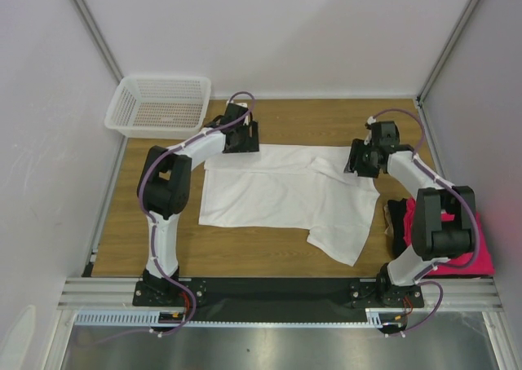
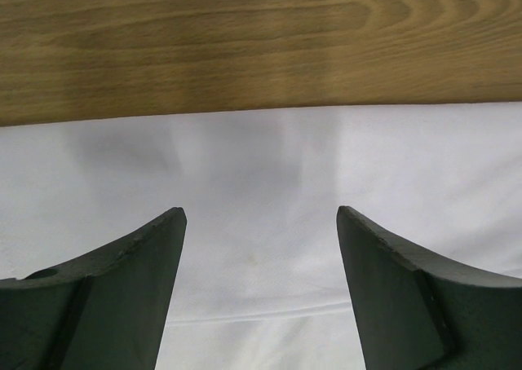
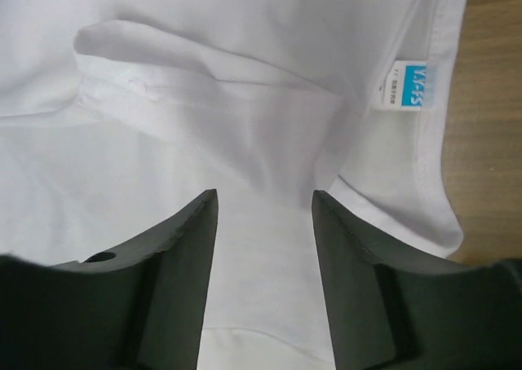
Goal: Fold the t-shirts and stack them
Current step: Fold the tshirt
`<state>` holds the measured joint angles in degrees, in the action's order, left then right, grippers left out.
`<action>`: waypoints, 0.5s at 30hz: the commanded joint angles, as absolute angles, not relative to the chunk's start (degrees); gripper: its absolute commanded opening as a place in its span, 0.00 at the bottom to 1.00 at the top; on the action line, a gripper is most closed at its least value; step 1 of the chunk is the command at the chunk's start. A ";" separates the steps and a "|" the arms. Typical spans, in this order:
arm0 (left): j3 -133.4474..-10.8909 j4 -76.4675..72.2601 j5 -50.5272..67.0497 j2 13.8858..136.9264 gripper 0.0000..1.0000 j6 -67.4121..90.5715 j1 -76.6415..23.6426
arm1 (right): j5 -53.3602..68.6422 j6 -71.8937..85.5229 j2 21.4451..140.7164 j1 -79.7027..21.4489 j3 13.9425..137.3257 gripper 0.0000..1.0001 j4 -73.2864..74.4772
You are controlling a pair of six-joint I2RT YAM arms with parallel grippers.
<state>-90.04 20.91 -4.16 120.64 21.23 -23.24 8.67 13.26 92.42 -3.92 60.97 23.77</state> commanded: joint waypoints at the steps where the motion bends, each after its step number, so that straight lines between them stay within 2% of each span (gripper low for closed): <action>1: -94.38 19.42 2.01 116.63 0.81 18.55 -23.99 | 8.88 13.97 88.25 -3.69 64.32 0.58 27.07; 3: -95.97 19.60 3.60 117.07 0.81 18.37 -24.87 | 7.82 17.55 88.77 -2.30 66.26 0.63 26.98; 6: -97.91 19.25 4.13 117.68 0.82 18.37 -26.28 | 10.63 22.30 92.19 -0.79 70.57 0.65 25.32; 10: -98.70 19.77 1.85 118.56 0.84 19.77 -27.60 | 13.18 21.72 98.34 -3.06 74.87 0.73 19.27; 12: -98.88 20.56 1.06 119.52 0.88 21.17 -27.60 | 15.28 19.96 102.29 -4.30 76.81 0.87 17.50; 15: -98.97 21.71 0.18 120.32 0.91 21.80 -27.60 | 19.24 18.37 106.52 -5.45 78.40 0.98 15.13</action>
<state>-96.86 21.04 1.54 120.64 20.64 -27.92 13.96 19.70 103.00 -3.97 76.25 18.79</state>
